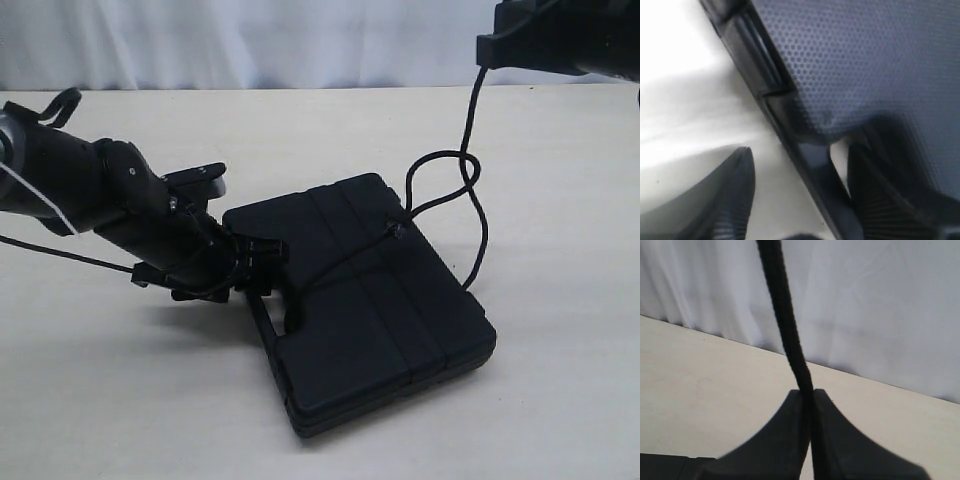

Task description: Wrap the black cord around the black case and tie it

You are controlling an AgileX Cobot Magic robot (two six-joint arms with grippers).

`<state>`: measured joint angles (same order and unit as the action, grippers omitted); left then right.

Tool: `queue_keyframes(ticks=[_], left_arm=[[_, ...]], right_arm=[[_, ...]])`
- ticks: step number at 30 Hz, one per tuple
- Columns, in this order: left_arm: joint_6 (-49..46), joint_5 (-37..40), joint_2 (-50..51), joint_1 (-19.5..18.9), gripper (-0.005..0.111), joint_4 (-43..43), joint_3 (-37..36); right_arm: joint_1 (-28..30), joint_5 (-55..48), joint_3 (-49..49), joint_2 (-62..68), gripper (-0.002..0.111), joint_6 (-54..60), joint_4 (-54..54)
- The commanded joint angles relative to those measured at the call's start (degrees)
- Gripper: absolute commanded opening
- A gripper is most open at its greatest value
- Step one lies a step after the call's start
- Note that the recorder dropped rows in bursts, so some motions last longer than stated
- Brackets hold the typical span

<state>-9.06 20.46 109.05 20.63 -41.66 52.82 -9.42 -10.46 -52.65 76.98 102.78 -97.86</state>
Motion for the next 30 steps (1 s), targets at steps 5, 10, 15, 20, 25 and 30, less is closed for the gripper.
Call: queue_keyframes(ticks=[5, 10, 15, 20, 25, 30], left_arm=[[-0.53, -3.54, -0.18, -1.38, 0.0, 0.66, 0.0], [-0.53, 0.29, -3.83, -7.32, 0.0, 0.66, 0.0], [-2.89, 3.94, -8.75, -13.37, 0.0, 0.66, 0.0], [-3.81, 6.33, -11.27, -16.93, 0.0, 0.53, 0.0], [-5.12, 7.15, -11.38, -16.82, 0.0, 0.12, 0.0], [-6.46, 8.18, -11.38, -16.82, 0.0, -0.65, 0.0]], right_arm=[[0.22, 3.27, -0.27, -0.49, 0.004, -3.12, -0.19], [5.12, 2.73, -0.27, -2.27, 0.004, -3.73, -0.19], [13.57, 2.96, 1.0, -4.33, 0.004, -3.69, 0.06], [23.75, 8.49, 6.48, -3.75, 0.004, -3.69, 1.05], [29.0, 12.6, 12.41, -0.49, 0.004, -3.69, 1.05], [29.59, 13.41, 17.58, 4.45, 0.004, -3.69, 1.05]])
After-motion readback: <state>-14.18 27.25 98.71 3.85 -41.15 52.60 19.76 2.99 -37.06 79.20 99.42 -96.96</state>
